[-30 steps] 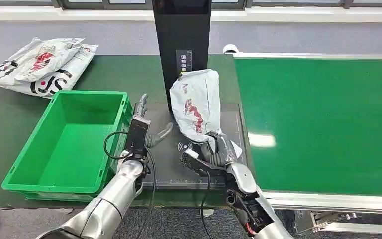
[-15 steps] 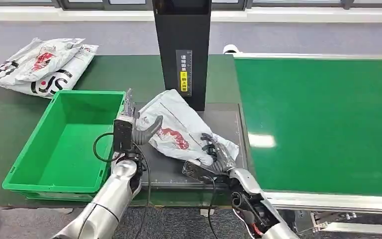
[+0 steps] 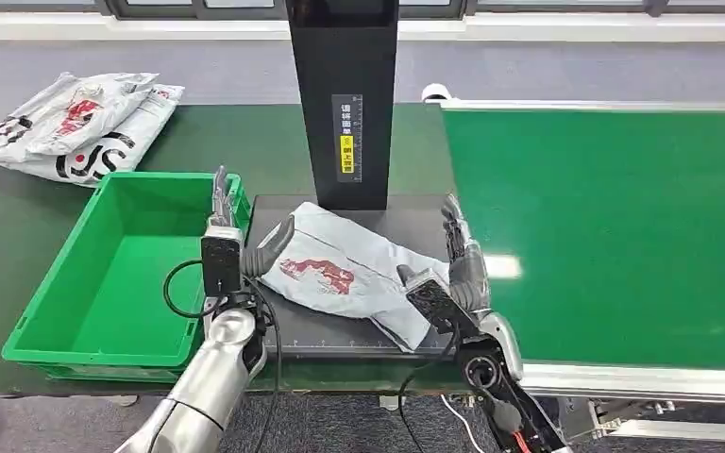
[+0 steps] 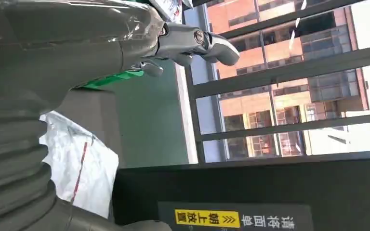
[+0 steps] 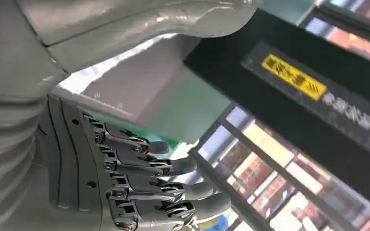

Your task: Moved the parcel from conveyor to table for the left to box.

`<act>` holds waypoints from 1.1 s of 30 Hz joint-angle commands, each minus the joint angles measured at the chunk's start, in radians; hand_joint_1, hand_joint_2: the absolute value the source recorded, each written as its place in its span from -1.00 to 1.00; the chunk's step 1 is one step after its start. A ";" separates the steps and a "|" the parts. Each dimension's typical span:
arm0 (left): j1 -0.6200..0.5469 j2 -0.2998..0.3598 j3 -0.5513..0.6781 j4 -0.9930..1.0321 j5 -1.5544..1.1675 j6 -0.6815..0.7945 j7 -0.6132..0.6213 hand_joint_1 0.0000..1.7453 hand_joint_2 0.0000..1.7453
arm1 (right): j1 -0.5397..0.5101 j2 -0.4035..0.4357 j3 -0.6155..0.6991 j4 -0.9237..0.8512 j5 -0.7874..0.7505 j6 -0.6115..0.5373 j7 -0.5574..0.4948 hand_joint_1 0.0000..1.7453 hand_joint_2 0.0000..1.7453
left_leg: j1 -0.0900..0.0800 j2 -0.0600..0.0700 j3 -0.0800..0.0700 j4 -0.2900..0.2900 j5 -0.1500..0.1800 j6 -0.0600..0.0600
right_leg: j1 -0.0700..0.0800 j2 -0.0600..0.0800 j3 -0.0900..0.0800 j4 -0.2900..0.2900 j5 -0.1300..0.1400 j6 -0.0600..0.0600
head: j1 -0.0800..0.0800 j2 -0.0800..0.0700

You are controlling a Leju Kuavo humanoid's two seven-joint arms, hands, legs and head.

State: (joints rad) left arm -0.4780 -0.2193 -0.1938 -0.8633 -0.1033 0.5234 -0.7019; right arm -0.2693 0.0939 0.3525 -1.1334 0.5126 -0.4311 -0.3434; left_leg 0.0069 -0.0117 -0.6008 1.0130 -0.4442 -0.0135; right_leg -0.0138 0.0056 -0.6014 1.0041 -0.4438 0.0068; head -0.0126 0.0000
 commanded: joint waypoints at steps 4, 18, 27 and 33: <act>-0.198 -0.030 -0.293 0.553 -0.349 -0.148 0.257 -1.00 1.00 | -0.028 0.034 -0.171 -0.066 -0.246 -0.063 -0.140 -1.00 1.00 | -0.001 -0.003 0.001 -0.001 0.001 0.001 | -0.001 -0.004 0.002 -0.001 0.000 0.000 | 0.000 0.000; -0.202 -0.013 -0.468 0.613 -0.598 -0.338 0.532 -1.00 1.00 | -0.058 0.051 -0.162 -0.052 -0.227 -0.034 -0.124 -1.00 1.00 | 0.000 0.002 0.002 -0.001 0.000 0.000 | 0.000 0.001 0.002 -0.001 0.001 -0.001 | 0.000 0.000; -0.196 -0.017 -0.489 0.623 -0.648 -0.507 0.568 1.00 1.00 | -0.039 0.059 -0.161 -0.078 -0.183 -0.017 -0.095 -1.00 1.00 | -0.001 0.001 0.007 -0.005 0.002 0.001 | 0.000 0.000 0.009 -0.005 0.003 -0.001 | 0.000 0.000; -0.196 -0.017 -0.489 0.623 -0.648 -0.507 0.568 1.00 1.00 | -0.039 0.059 -0.161 -0.078 -0.183 -0.017 -0.095 -1.00 1.00 | -0.001 0.000 0.010 -0.004 0.001 0.001 | 0.000 -0.001 0.012 -0.003 0.002 -0.001 | 0.000 0.000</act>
State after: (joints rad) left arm -0.7028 -0.2552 -0.6001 -0.3182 -0.7473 0.0462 -0.1453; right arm -0.2944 0.1446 0.2186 -1.2219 0.3326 -0.4505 -0.4414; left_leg 0.0067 -0.0162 -0.5914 1.0123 -0.4440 -0.0133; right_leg -0.0139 0.0017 -0.5887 1.0042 -0.4445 0.0062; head -0.0126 0.0000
